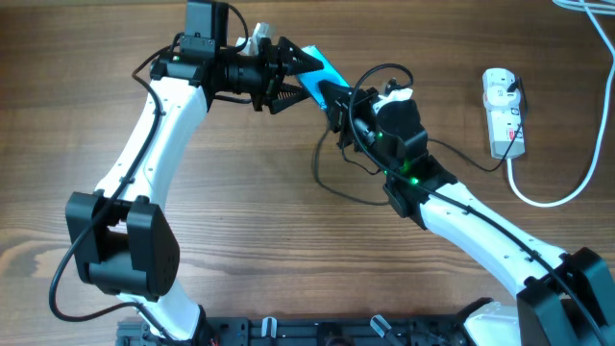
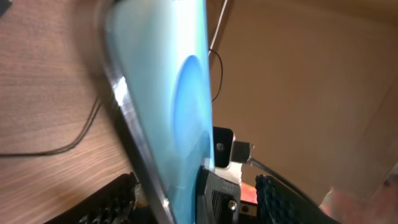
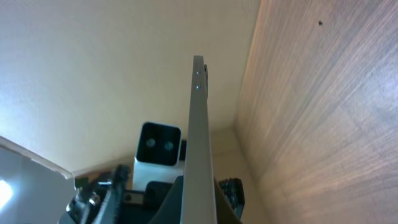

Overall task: Plug charger to phone and switch on socket
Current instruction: 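Move the right gripper toward the black cable's USB-C plug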

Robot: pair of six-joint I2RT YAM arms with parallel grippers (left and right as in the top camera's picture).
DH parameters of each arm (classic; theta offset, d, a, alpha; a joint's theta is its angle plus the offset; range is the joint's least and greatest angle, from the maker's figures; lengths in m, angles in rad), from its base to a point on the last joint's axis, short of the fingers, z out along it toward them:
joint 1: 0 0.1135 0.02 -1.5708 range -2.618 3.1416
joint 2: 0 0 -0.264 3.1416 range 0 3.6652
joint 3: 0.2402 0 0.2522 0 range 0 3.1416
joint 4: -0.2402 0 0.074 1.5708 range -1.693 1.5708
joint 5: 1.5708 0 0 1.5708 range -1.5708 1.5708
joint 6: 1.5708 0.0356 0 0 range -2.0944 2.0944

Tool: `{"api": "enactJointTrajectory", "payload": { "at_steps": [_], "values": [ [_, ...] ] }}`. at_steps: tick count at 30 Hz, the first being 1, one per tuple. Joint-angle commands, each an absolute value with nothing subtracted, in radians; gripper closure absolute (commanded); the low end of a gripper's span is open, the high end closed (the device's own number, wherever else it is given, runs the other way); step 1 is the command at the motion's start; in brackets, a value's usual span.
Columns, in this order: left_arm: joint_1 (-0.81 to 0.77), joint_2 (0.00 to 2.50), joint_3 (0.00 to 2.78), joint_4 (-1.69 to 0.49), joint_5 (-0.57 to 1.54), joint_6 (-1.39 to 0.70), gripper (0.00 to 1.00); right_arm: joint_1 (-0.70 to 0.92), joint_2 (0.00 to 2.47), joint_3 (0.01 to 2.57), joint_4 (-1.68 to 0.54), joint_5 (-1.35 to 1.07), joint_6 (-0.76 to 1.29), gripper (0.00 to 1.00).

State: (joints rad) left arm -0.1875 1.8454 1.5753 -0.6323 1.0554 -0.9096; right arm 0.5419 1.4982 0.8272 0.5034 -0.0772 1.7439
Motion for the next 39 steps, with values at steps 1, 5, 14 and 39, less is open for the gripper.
{"api": "enactJointTrajectory", "payload": {
  "at_steps": [1,5,14,39],
  "values": [
    [-0.182,1.818,1.576,-0.615,1.038,-1.008,0.39,0.545,1.479,0.842,0.539,-0.033,1.764,0.96],
    [-0.182,1.818,1.576,-0.6,1.031,-1.06,0.6,0.547,1.479,0.842,0.546,-0.034,1.791,0.96],
    [-0.182,1.818,1.576,-0.591,1.011,-1.112,0.61,0.573,1.48,0.842,0.558,-0.033,1.811,0.96],
    [-0.182,1.818,1.576,-0.59,0.967,-1.142,0.96,0.573,1.48,0.842,0.564,-0.102,1.897,0.95]
  ]
}}
